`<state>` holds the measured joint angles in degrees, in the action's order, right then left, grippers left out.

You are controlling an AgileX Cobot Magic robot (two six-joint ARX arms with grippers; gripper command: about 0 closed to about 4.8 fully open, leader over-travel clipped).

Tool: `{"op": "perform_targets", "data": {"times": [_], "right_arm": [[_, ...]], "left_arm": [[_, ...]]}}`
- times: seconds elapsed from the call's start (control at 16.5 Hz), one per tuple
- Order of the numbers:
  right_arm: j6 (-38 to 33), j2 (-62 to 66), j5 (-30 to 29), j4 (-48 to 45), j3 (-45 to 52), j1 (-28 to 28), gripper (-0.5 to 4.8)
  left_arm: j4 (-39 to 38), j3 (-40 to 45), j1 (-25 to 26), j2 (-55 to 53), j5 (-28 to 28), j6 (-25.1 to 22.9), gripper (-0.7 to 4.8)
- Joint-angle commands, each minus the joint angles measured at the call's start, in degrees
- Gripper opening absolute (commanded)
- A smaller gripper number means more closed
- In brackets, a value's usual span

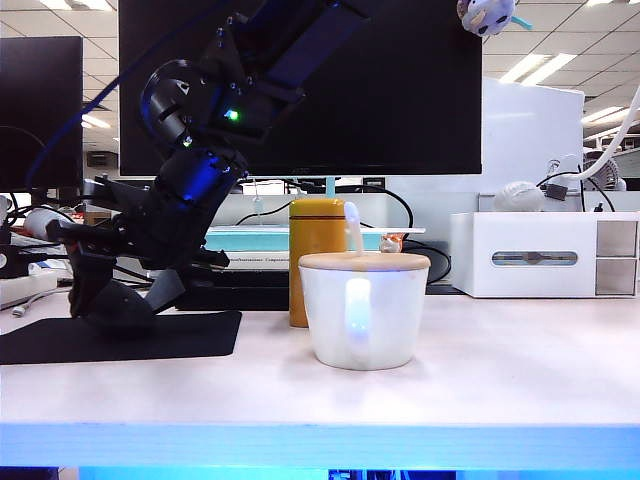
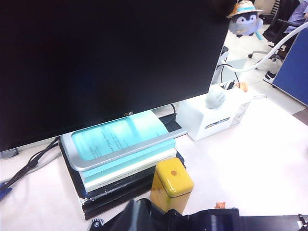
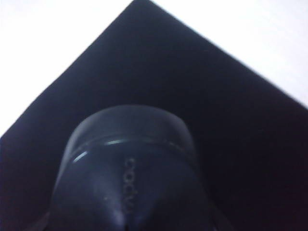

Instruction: Place the black mouse on the black mouse pad.

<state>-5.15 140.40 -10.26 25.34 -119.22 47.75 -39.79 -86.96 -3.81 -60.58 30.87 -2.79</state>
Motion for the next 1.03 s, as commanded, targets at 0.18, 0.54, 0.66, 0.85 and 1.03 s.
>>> {"op": "perform_targets", "data": {"times": [0.18, 0.54, 0.66, 0.85, 1.03], "right_arm": [[1.14, 0.00, 1.36, -1.11, -1.31, 0.00, 4.79], [2.27, -1.20, 5.64, 3.69, -17.46, -0.48, 3.55], [3.82, -3.78, 12.11, 8.92, -24.44, -1.57, 0.03], [8.24, -8.09, 12.31, 13.16, -30.45, -2.97, -0.01], [13.42, -15.72, 13.40, 18.64, -35.67, -3.52, -0.01]], "left_arm": [[0.42, -0.22, 0.02, 0.15, 0.26, 0.20, -0.05], [0.92, -0.26, 0.02, 0.96, 0.26, 0.22, -0.05], [1.81, -0.26, 0.02, 2.93, 0.17, 0.22, -0.05], [3.06, -0.28, 0.04, 6.38, -2.19, 0.26, -0.05], [2.05, -0.24, 0.02, 13.07, -7.67, 2.29, -0.04]]}}
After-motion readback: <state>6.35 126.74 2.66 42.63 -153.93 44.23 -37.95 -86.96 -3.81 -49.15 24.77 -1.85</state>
